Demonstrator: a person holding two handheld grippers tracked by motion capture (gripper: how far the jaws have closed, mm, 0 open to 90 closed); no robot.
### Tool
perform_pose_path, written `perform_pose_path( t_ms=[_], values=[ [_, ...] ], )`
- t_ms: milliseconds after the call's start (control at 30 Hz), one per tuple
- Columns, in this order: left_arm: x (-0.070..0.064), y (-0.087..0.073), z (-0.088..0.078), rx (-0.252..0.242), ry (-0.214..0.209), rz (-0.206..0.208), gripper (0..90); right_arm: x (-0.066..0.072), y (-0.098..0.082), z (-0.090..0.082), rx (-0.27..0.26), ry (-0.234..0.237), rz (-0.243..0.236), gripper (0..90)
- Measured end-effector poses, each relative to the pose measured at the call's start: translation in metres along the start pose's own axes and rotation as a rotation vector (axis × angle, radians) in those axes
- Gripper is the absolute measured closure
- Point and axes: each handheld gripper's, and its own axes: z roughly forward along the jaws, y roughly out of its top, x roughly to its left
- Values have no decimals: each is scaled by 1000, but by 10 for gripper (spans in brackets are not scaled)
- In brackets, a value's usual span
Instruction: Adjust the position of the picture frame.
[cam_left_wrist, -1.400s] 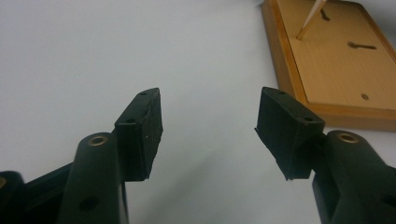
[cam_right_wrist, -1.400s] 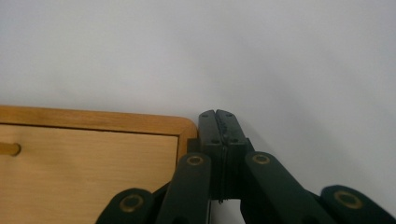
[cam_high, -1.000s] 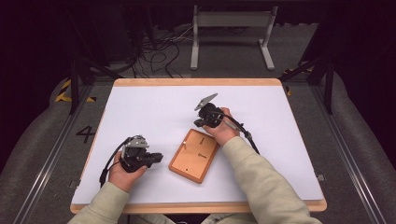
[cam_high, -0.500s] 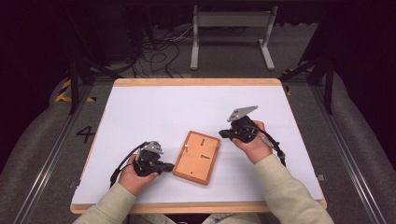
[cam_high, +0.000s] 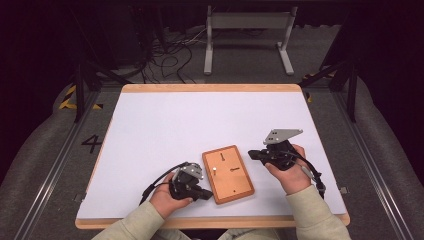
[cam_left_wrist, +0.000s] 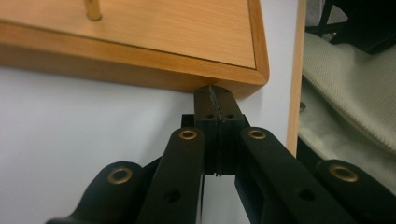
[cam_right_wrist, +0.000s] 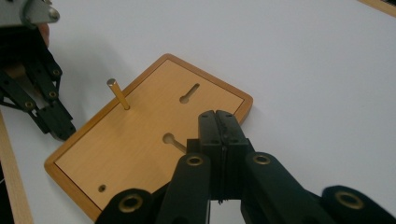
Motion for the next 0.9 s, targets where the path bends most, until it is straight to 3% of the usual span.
perform_pose_path(
  t_ms=[200, 367, 400, 533, 667, 900],
  values=[
    [-4, 11, 12, -8, -8, 19, 899, 4, -5, -2, 12, 14, 10, 900],
    [-4, 10, 7, 9, 16, 50, 883, 16, -11, 9, 54, 59, 3, 900],
    [0, 7, -4, -10, 43, 37, 877, 21, -11, 11, 63, 76, -1, 900],
    [9, 2, -22, -64, 77, 0, 874, 33, -9, 17, 83, 118, -11, 900],
    [22, -5, -45, -138, 158, -59, 846, 56, -4, 27, 113, 172, -43, 900],
    [34, -11, -61, -198, 248, -112, 801, 80, -1, 43, 159, 233, -81, 900]
  ],
)
